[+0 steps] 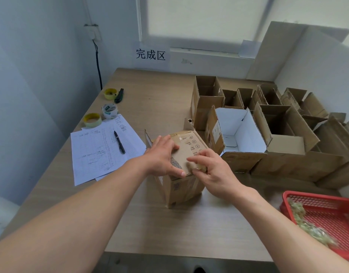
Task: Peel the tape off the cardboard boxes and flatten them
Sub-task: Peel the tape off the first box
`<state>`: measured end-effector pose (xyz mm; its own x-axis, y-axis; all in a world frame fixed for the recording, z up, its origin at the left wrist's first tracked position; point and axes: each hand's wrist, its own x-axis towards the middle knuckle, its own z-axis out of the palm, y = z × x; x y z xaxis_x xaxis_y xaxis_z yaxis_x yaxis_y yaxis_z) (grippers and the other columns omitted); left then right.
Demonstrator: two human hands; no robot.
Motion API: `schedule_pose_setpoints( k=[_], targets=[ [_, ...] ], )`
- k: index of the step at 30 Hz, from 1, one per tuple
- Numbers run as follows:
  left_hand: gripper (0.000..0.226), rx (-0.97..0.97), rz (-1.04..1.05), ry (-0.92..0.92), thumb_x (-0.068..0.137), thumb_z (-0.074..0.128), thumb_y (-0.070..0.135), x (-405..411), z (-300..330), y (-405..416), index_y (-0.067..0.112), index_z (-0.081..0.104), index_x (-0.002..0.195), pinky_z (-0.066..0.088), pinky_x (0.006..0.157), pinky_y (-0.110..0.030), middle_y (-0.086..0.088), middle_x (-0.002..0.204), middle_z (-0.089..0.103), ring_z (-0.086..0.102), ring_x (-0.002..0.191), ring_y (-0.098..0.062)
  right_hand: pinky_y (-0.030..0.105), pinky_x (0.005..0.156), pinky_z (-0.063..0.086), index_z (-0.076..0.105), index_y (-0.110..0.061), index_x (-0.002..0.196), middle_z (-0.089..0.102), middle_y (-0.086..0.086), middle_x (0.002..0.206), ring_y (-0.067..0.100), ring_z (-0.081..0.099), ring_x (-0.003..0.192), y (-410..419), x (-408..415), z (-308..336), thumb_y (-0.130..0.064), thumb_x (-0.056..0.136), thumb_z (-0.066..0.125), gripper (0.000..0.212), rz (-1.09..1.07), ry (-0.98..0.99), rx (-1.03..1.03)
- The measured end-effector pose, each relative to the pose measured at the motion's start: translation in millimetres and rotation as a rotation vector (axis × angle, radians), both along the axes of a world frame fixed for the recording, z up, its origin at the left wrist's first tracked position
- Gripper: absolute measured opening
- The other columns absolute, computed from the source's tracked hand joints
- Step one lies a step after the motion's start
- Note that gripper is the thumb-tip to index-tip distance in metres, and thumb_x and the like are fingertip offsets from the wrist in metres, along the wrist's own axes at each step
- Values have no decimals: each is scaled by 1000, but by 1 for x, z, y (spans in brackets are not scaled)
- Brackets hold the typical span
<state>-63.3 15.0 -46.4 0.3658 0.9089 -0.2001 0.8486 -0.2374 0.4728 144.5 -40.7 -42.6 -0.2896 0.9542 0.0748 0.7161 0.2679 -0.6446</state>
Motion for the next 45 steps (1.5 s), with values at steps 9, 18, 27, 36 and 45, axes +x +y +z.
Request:
schedule_pose_setpoints(
  k=[9, 18, 27, 36, 45],
  targets=[
    [104, -14, 21, -10, 61, 84, 63, -2, -2, -1, 22, 37, 144, 20, 120, -50, 4, 157, 16, 3, 149, -18, 33, 91, 43, 59, -22, 76, 51, -9, 109, 14, 45, 110, -1, -6, 4, -20, 92, 60, 16, -17, -4, -40],
    [103, 0, 35, -21, 61, 84, 64, -2, -1, -2, 22, 39, 143, 25, 117, -50, 5, 151, 22, 12, 143, -16, 11, 93, 43, 75, -11, 78, 57, 6, 118, 10, 56, 108, -52, -26, -30, -4, 73, 85, 13, -441, 321, 337],
    [105, 25, 39, -7, 57, 81, 70, -8, 2, -5, 23, 40, 141, 31, 112, -49, 8, 142, 29, 23, 136, -15, 29, 52, 55, 60, -12, 93, 71, 9, 73, 17, 69, 61, -47, -52, -30, -3, 92, 65, 11, -929, 1474, -293],
    [108, 5, 39, -2, 57, 81, 70, -5, 2, -5, 24, 38, 144, 28, 115, -50, 7, 149, 24, 19, 140, -16, 33, 56, 51, 60, -10, 96, 72, 12, 82, 23, 67, 67, -36, -35, -16, -25, 82, 80, 29, -778, 1111, -382],
    [103, -7, 33, -16, 59, 84, 65, -1, 7, -4, 23, 40, 141, 29, 114, -48, 9, 143, 29, 24, 137, -15, 33, 61, 53, 63, -6, 82, 69, 11, 72, 22, 68, 66, -46, -28, -24, 6, 87, 66, 14, -687, 1066, -376]
  ],
)
